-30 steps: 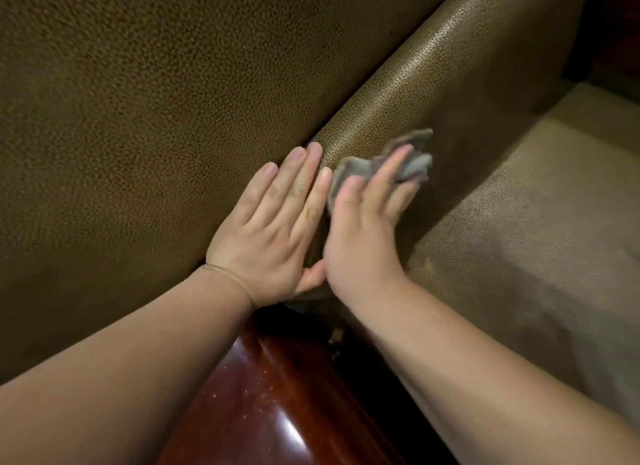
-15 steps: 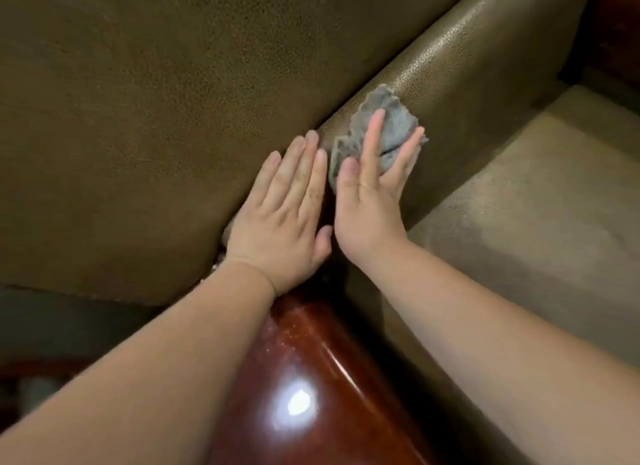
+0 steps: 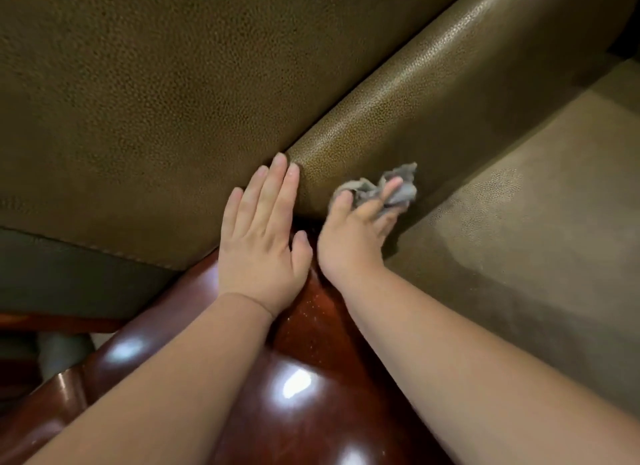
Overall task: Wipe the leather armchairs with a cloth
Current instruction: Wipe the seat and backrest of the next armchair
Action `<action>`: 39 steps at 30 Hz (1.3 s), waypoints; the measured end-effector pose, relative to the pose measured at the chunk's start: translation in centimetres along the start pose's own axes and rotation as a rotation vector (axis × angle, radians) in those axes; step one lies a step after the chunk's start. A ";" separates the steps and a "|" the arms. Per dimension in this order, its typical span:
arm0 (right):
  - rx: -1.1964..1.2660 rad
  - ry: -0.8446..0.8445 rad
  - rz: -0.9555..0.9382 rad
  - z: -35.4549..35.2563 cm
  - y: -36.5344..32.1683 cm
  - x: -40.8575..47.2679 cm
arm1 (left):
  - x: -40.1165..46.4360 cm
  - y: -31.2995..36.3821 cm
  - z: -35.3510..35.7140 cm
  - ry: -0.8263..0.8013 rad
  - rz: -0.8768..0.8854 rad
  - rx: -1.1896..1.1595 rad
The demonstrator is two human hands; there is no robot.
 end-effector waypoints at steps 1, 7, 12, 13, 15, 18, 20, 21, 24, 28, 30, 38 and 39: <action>0.006 0.021 0.220 0.3 1.0 0.9 | -0.1 0.1 -0.1 -0.002 -0.008 -0.004; 0.203 -0.018 0.591 0.5 -2.7 1.8 | 0.5 0.0 -0.1 0.016 -0.016 -0.046; 0.395 0.008 0.543 1.3 -4.8 0.6 | 0.3 -0.5 0.0 0.007 -0.019 -0.058; 0.369 0.065 0.576 1.5 -4.8 0.9 | 0.2 -0.5 0.0 -0.001 -0.024 -0.059; 0.409 0.171 0.586 1.7 -4.6 1.3 | 0.1 -0.5 0.0 0.001 -0.023 -0.053; 0.463 0.359 0.568 0.7 -2.7 3.2 | 0.2 -0.7 -0.2 0.017 -0.009 -0.039; 0.452 0.388 0.502 -0.8 -2.5 4.6 | 0.2 -0.6 -0.2 0.023 -0.003 -0.055; 0.438 0.379 0.415 -1.5 -3.1 4.6 | 0.2 -0.6 -0.2 0.025 -0.001 -0.063; 0.326 0.268 -0.105 -1.5 -5.8 1.3 | 0.4 -0.9 0.2 0.036 -0.003 -0.060; 0.103 0.249 -0.545 -1.3 -1.8 0.8 | -0.2 -0.9 0.1 0.017 -0.009 -0.041; -0.015 0.256 -0.458 -2.8 2.2 4.0 | -0.4 -0.5 -0.1 -0.001 -0.007 -0.026; -0.524 -0.039 -0.412 -15.2 9.0 9.1 | -0.5 4.9 -1.6 -0.244 -0.230 0.142; -0.542 -0.064 -0.431 -16.8 9.1 8.5 | -0.6 6.5 -2.0 -0.313 -0.276 0.148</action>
Point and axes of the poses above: each hand's wrist, its own x-axis towards the middle knuckle, its own z-axis out of the palm, y = z × x, the point moved 1 cm from there along x, towards the middle knuckle, and after that the axes turned 14 degrees about y, right-handed, at the moved point
